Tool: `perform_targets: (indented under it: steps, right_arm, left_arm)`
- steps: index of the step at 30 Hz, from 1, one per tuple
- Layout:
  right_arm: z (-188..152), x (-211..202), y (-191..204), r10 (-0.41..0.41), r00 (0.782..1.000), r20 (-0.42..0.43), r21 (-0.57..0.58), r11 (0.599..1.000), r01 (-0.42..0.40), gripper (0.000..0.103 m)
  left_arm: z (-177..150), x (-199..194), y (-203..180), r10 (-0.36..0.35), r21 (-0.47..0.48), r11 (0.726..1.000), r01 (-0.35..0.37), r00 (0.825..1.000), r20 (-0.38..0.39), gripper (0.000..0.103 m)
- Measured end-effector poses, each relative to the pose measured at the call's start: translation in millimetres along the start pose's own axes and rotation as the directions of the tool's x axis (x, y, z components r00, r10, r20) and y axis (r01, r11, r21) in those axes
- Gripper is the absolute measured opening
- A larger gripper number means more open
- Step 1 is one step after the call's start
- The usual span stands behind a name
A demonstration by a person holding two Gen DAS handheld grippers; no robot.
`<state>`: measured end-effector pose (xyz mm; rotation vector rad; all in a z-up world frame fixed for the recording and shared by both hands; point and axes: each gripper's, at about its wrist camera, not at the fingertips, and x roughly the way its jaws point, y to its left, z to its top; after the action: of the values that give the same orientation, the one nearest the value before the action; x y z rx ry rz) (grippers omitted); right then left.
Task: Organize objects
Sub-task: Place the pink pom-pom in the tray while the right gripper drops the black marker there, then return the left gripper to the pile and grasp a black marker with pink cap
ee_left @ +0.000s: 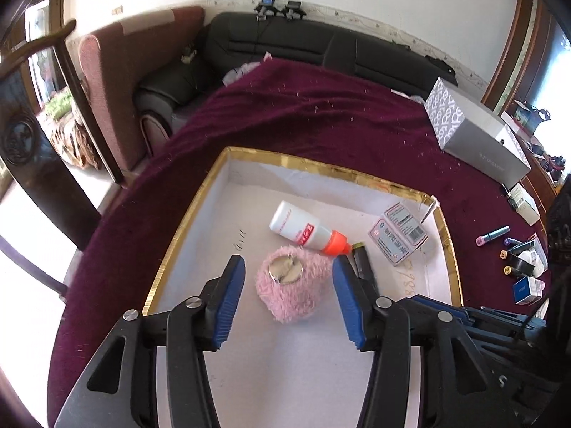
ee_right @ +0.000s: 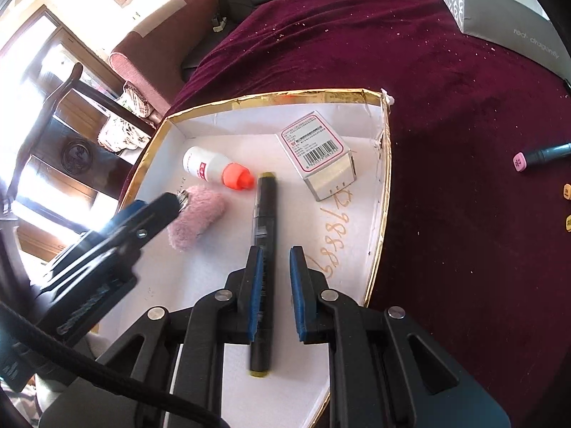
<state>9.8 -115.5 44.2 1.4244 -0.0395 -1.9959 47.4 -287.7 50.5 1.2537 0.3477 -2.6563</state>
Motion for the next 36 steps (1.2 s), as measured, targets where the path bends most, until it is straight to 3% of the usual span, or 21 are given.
perform_targets:
  steps: [3,7,16,20,23,26,31,36]
  right_arm:
    - [-0.3,-5.9,0.8,0.004,1.0,0.018,0.001,1.0,-0.004,0.018]
    - [-2.3,-23.1,-2.6,0.006,0.998,0.061,0.021,1.0,-0.008,0.042]
    - [-19.1,-73.3,-41.4,-0.064,0.991,0.119,0.106,0.993,0.052,0.066]
    - [-33.2,-100.1,-74.0,-0.141,0.978,0.153,0.146,0.982,0.119,0.067]
    - [-46.7,-131.1,-107.2,-0.206,0.955,0.211,0.208,0.965,0.162,0.067]
    - [-61.8,-163.2,-150.4,-0.234,0.933,0.272,0.32,0.937,0.142,0.07]
    - [-89.1,-194.2,-216.6,-0.334,0.881,0.334,0.473,0.868,0.15,0.071]
    - [-106.5,-202.0,-271.0,-0.38,0.854,0.356,0.559,0.819,0.131,0.071]
  left_arm:
    - [-0.5,-13.4,0.5,0.016,0.005,1.0,-0.016,0.999,0.036,0.053]
    - [-3.3,-28.2,-1.8,0.025,0.016,1.0,-0.026,0.998,0.064,0.053]
    - [-10.3,-57.0,-17.7,0.007,0.044,0.999,-0.012,0.994,0.11,0.054]
    - [-13.0,-69.2,-31.2,-0.029,0.06,0.998,0.022,0.992,0.12,0.054]
    - [-13.2,-72.6,-45.3,-0.069,0.074,0.995,0.061,0.992,0.107,0.059]
    - [-12.8,-67.0,-70.0,-0.151,0.094,0.985,0.146,0.987,0.05,0.062]
    - [-14.7,-47.4,-126.8,-0.27,0.135,0.952,0.275,0.961,-0.056,0.062]
    - [-8.5,-24.7,-197.9,-0.297,0.297,0.909,0.292,0.954,-0.028,0.062]
